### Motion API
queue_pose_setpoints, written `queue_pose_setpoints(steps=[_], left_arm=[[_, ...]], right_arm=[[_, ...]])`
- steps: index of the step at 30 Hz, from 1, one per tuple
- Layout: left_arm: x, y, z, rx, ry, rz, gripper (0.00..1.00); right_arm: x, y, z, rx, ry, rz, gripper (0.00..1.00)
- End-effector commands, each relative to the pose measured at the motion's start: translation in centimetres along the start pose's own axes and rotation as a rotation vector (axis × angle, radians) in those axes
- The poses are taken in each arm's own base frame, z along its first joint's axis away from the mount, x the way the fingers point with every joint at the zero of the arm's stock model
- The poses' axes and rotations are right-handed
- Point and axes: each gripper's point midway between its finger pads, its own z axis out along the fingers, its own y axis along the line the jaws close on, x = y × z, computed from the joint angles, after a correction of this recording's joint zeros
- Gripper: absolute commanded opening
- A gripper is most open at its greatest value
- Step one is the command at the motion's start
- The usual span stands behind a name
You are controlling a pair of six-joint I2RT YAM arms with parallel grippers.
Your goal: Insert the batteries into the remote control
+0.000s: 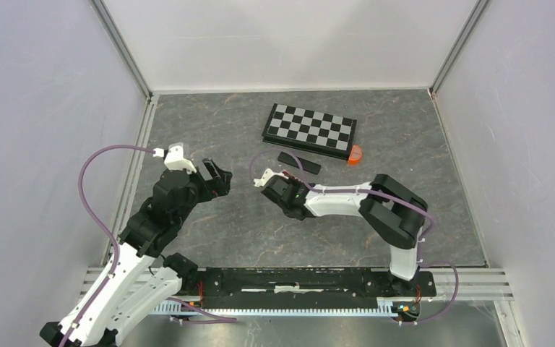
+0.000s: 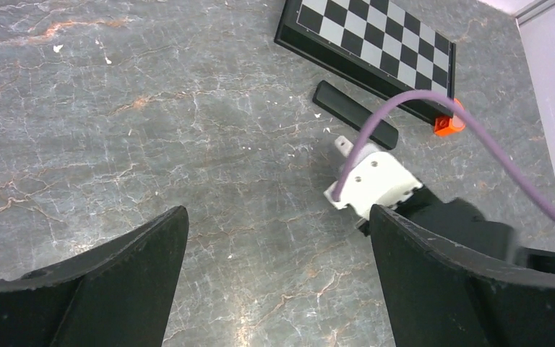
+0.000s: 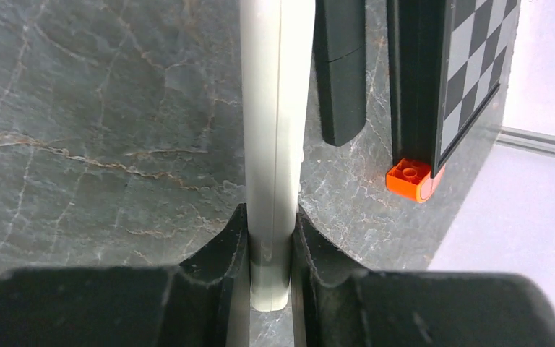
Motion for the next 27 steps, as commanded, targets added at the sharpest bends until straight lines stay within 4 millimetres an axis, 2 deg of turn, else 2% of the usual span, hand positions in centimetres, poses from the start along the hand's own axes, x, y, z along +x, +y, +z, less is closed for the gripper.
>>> queue_pose_setpoints(steps=[1,6,8,12,16,18,22,24,27], left_arm=[[-1.1,-0.9,-0.7,0.018,0.003,-0.023,1.0],[-0.9,-0.8,-0.8,-0.006,0.041,-0.006,1.0],[-1.0,-0.8,-1.0,-0.014,0.05,-0.005,1.0],[-1.3,-1.1,-1.1,-0.016,0.069,0.0,1.0],[-1.7,-1.6,-1.3,-0.003,0.086,0.018,1.0],[-2.0,-1.7,-1.5,-0.002,0.087,0.027,1.0],[-3.0,-1.6,-2.2,-0.005,0.055,0.046,1.0],[-3.5,-1.6,-2.8,0.005,0.035,0.06,1.0],[-4.8,-1.4,-4.1,0.011,-0.006,0.105,1.0]], right_arm=[[-0.9,-0.9,0.0,0.11,0.017,-0.053,0.21],[-1.7,1.8,-1.0,-0.025,-0.049,-0.073,0.53],[-2.5,3.0,-1.9,-0.126,-0.093,-0.036,0.59],[-3.8,4.6,-4.3,-0.307,-0.177,0.045,0.64],[-5.0,4.1,-7.7,-0.419,-0.302,0.163,0.69],[-4.9,3.0,-9.1,-0.426,-0.347,0.234,0.73],[-3.9,-1.9,-11.5,-0.361,-0.423,0.442,0.81],[-2.9,-5.3,-12.8,-0.3,-0.463,0.548,0.88],[-1.2,-12.3,-16.1,-0.127,-0.546,0.672,0.98]])
